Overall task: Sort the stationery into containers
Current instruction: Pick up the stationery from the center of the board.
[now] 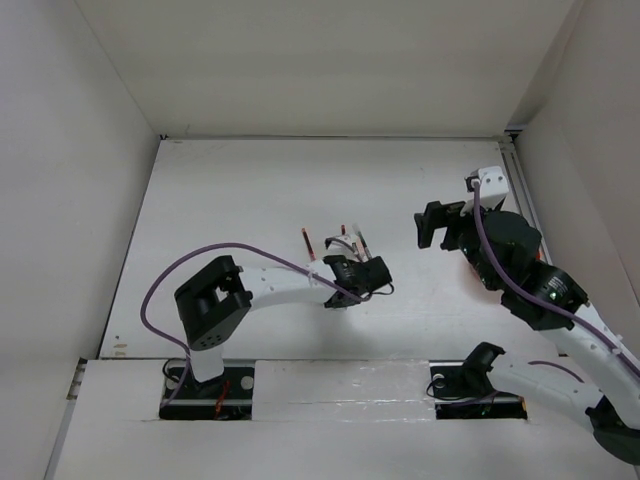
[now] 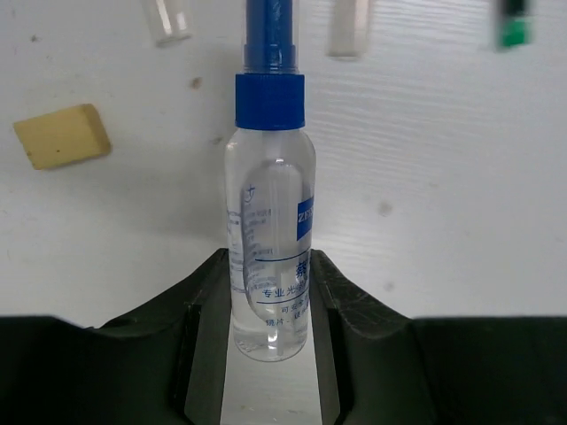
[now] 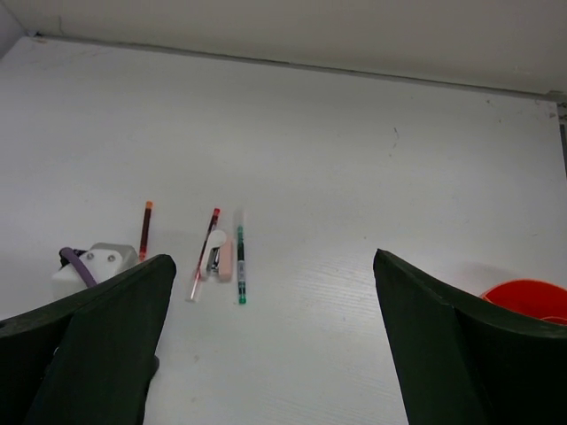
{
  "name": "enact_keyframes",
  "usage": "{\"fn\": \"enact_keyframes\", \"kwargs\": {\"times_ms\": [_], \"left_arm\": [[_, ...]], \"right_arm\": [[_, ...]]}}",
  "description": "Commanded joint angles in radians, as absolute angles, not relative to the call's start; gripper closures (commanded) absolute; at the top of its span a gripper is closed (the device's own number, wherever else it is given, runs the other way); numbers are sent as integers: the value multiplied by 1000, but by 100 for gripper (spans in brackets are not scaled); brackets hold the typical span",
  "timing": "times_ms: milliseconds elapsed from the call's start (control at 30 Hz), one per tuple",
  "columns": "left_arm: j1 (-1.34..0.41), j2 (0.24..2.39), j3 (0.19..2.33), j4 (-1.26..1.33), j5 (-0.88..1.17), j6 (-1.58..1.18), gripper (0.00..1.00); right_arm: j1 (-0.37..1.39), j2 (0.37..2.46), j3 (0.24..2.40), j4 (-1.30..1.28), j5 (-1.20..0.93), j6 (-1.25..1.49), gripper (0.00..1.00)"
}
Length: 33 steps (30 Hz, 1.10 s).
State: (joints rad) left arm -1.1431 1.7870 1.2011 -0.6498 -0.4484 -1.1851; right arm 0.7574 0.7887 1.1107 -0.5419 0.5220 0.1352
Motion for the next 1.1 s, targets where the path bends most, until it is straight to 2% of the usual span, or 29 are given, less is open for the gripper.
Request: {"fn": "enact_keyframes", "kwargs": {"times_ms": [0, 167, 333, 433, 533, 667, 900, 1067], "left_arm": [[-1225, 1724, 1331, -753, -633, -1152, 100], [-1282, 1582, 1326, -668, -706, -999, 100], [-1282, 1366, 1146, -254, -637, -700, 100], [-1282, 1214, 1008, 8, -539, -557, 100], [-1282, 1134, 957, 132, -457, -422, 100], [-1282, 1114, 957, 187, -402, -328, 100], [-1282, 1085, 939, 267, -345, -269, 100], [-1282, 1085, 930, 308, -315, -249, 100]], "right_arm": [[720, 749, 1098, -436, 451, 153, 0], [648, 664, 1065, -348, 345, 176, 0], [623, 617, 1064, -313, 282, 187, 0], [603, 673, 1092, -313, 134, 187, 0], [603, 710, 1080, -270, -30, 239, 1], [603, 721, 996, -124, -169, 301, 2], [603, 769, 948, -22, -316, 359, 4], [612, 802, 939, -11, -325, 390, 5]]}}
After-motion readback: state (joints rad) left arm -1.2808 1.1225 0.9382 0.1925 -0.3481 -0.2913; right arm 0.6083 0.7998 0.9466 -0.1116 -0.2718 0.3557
